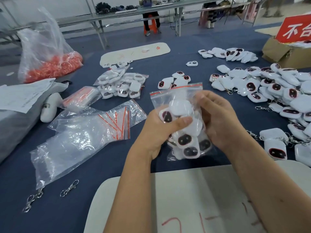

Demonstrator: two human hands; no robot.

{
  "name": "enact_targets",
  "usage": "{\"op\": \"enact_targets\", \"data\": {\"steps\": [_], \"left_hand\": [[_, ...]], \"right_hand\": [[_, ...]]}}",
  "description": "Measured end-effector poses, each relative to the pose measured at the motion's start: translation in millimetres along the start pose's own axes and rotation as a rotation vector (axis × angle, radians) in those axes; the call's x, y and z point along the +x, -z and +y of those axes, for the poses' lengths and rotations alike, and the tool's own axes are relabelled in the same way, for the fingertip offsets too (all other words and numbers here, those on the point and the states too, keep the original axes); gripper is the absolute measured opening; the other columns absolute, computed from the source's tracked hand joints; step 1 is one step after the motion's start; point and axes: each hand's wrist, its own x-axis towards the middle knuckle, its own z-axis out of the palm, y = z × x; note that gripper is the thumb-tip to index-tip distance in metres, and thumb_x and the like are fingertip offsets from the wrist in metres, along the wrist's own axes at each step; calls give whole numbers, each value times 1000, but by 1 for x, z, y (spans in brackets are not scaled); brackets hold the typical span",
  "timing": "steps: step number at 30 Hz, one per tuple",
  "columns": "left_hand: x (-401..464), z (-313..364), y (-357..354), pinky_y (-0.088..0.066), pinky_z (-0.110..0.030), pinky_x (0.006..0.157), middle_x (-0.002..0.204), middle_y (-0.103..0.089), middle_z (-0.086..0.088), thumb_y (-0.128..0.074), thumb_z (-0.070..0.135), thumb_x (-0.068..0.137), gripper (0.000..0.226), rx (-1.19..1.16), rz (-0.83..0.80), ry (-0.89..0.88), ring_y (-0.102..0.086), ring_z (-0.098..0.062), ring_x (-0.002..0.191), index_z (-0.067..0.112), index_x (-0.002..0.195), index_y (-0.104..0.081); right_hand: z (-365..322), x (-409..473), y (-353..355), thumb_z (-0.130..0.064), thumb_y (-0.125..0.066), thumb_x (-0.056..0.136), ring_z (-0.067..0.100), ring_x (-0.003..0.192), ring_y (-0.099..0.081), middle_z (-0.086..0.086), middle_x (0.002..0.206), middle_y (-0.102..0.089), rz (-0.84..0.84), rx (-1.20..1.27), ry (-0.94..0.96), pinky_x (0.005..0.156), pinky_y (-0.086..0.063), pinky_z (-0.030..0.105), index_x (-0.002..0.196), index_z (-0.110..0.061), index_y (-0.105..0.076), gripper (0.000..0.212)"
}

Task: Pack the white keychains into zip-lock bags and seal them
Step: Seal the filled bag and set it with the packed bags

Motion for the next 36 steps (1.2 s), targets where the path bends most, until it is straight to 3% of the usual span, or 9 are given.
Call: {"op": "enact_targets", "data": {"steps": [5,9,12,17,23,25,27,30,36], "left_hand": [[2,-2,-11,-50,-43,86,98,-66,-17,-76,52,81,54,68,95,108,-61,-27,90,3,103,-71],[6,-6,-10,-57,-32,75,87,-74,-6,-72,38,84,20,45,168,118,-68,-17,79,19,83,-79],[4,-7,-7,-57,-29,68,82,-76,-1,-68,45,87,27,66,96,173,-70,-14,72,23,77,-79],[10,-11,-13,-55,-40,77,79,-74,-9,-55,39,106,46,304,373,-37,-65,-16,73,7,76,-69],[8,-9,-9,-57,-32,80,88,-78,1,-66,19,101,17,286,360,-110,-72,-12,83,14,90,-78],[8,-10,-6,-51,-27,85,94,-75,7,-76,21,92,4,547,452,-234,-69,-11,93,19,95,-77],[8,-10,-3,-43,-25,93,103,-69,9,-82,30,85,17,893,541,-381,-61,-15,103,24,100,-75],[10,-8,-6,-42,-28,93,103,-68,8,-78,32,89,14,995,493,-516,-56,-17,104,24,100,-77],[11,-12,-6,-48,-41,86,91,-70,10,-69,22,95,7,884,365,-385,-60,-16,95,21,92,-76]], "right_hand": [[9,0,7,-12,-65,99,26,78,-68,14,88,-73,132,-55,-34,77,-59,41,85,-8,-75,18],[11,1,10,-13,-66,100,23,67,-60,8,73,-67,260,-116,-11,73,-52,40,70,-15,-74,31],[16,0,10,-24,-72,99,22,66,-56,5,69,-63,320,-219,-26,67,-53,35,65,-16,-73,35],[20,1,10,-24,-69,101,9,58,-58,-2,66,-68,296,-331,42,56,-51,24,66,-18,-72,36],[22,3,14,-20,-67,101,12,65,-60,-2,71,-69,318,-335,116,65,-54,30,72,-18,-71,29],[20,1,16,-18,-67,102,10,68,-64,-1,74,-72,269,-408,166,69,-55,26,77,-17,-72,25],[19,-2,13,-15,-68,101,7,72,-68,-4,79,-76,153,-524,212,70,-54,21,83,-18,-76,20],[21,-4,7,-13,-73,98,12,78,-72,-3,84,-79,69,-617,238,74,-57,22,88,-21,-82,16],[20,-4,6,-12,-77,94,13,72,-70,-1,81,-79,86,-626,224,69,-57,23,86,-19,-82,12]]}}
